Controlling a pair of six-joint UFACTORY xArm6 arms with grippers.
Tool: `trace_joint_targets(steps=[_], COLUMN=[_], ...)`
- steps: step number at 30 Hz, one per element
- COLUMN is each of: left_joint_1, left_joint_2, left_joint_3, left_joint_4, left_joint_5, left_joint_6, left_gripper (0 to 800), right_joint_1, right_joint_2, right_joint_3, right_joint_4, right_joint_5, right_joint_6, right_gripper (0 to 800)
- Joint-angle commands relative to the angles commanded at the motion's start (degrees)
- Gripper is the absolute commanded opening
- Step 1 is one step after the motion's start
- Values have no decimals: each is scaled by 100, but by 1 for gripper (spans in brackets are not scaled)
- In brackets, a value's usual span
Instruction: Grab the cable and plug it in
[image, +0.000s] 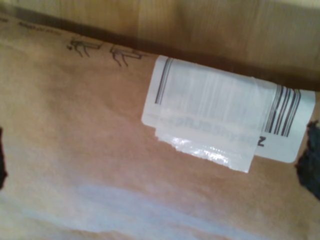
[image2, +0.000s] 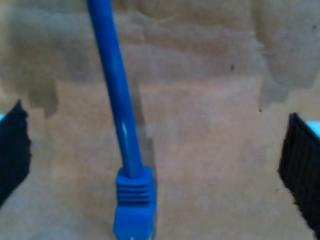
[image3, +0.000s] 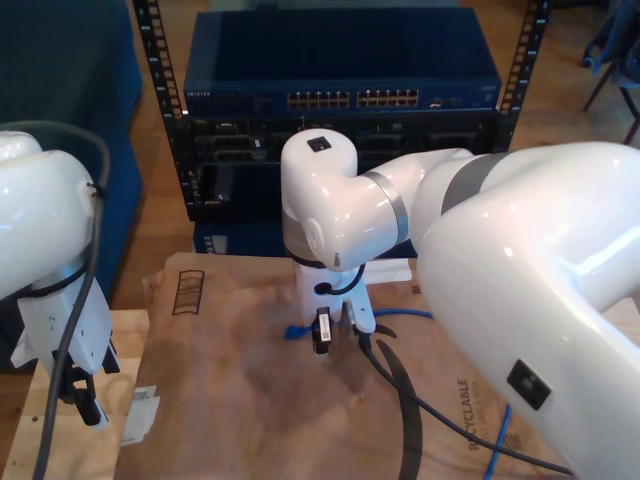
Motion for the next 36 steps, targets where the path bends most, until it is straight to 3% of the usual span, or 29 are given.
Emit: trace_joint_targets(steps=[6, 14, 20, 24, 31, 36], left_joint_1=[0, 0, 0, 0, 0, -9], left_joint_2=[0, 0, 0, 0, 0, -44], left_joint_3=[0, 0, -9, -9, -9, -255], left_joint_4=[0, -9, -9, -9, -132, -870], left_joint_5=[0, 0, 0, 0, 44, 202], left_joint_6=[0, 0, 0, 0, 9, 18], left_gripper=[800, 800, 800, 800, 800, 800], right_joint_1=[79, 70, 97, 193, 273, 88], right_joint_2=[149, 202, 193, 193, 62, -976], right_joint_3=[-97, -97, -97, -97, -44, 484], right_joint_4=[9, 0, -18, -35, -35, -26], right_joint_5=[0, 0, 0, -26, 9, 360], right_joint_6=[9, 18, 246, 255, 246, 255], right_gripper=[538, 434, 274, 58, 3, 3])
